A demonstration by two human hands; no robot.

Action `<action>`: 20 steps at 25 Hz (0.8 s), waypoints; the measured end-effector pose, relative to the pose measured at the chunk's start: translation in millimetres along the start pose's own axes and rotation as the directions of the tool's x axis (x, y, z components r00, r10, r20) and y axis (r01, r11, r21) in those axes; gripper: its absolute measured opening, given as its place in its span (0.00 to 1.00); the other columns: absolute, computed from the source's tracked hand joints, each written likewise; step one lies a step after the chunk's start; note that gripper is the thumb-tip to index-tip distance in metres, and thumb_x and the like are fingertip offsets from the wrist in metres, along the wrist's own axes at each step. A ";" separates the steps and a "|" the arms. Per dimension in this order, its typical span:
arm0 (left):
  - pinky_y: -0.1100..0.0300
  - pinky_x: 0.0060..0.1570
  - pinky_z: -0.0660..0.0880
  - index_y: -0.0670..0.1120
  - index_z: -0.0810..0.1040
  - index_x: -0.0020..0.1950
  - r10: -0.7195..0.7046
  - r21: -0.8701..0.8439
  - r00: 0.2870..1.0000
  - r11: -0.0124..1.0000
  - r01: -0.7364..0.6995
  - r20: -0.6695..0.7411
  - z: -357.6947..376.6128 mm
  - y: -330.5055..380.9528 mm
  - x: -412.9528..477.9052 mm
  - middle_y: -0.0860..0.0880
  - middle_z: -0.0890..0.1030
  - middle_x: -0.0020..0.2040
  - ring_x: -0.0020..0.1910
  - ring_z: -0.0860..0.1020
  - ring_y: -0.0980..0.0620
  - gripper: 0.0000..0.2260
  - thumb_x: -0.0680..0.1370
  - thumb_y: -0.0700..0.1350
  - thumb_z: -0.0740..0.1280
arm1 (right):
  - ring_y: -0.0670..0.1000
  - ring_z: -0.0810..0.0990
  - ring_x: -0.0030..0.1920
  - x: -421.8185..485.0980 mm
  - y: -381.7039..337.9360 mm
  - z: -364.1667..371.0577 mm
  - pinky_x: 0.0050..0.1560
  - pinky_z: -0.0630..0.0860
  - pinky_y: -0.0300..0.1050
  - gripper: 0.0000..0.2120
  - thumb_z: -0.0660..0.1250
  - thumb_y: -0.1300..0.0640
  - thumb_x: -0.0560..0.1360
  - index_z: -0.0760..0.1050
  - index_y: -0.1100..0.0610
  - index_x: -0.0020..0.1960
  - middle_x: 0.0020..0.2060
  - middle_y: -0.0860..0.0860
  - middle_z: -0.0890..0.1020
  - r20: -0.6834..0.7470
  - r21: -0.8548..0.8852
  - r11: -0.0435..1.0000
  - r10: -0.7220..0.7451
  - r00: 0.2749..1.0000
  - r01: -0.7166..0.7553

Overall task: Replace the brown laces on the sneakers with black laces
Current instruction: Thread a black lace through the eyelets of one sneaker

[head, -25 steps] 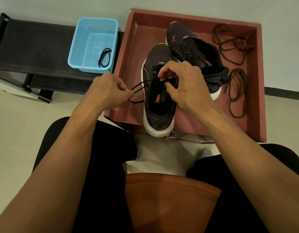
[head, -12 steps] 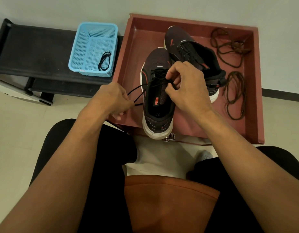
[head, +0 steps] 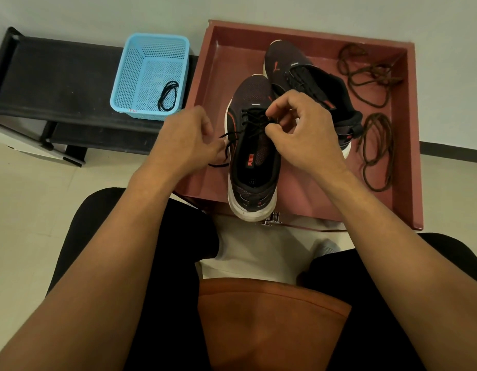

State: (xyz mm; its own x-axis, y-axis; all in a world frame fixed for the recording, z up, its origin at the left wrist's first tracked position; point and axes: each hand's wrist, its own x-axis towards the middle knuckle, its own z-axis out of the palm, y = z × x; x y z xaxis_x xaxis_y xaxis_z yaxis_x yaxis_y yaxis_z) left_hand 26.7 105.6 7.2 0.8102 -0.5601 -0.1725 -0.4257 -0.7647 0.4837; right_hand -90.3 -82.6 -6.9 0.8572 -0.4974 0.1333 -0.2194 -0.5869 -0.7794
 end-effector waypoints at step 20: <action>0.60 0.52 0.79 0.38 0.76 0.64 0.224 -0.997 0.972 -0.029 0.074 0.066 -1.3 38.8 1.9 0.46 0.83 0.50 0.48 0.82 0.52 0.11 0.85 0.32 0.58 | 0.51 0.81 0.52 -5.5 -17.8 4.2 0.60 0.74 0.54 0.12 0.75 0.39 0.74 0.88 0.46 0.49 0.48 0.45 0.85 0.220 0.068 0.973 -0.229 0.948 0.220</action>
State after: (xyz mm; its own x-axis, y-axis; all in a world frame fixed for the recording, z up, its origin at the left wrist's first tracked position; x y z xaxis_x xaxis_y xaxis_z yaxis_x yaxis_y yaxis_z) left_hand 12.2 75.3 26.7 0.6662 -0.7367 -0.1162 0.4743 0.2982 0.8283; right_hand -89.2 -66.8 3.6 0.9657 -0.1961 0.1700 0.0064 -0.6370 -0.7709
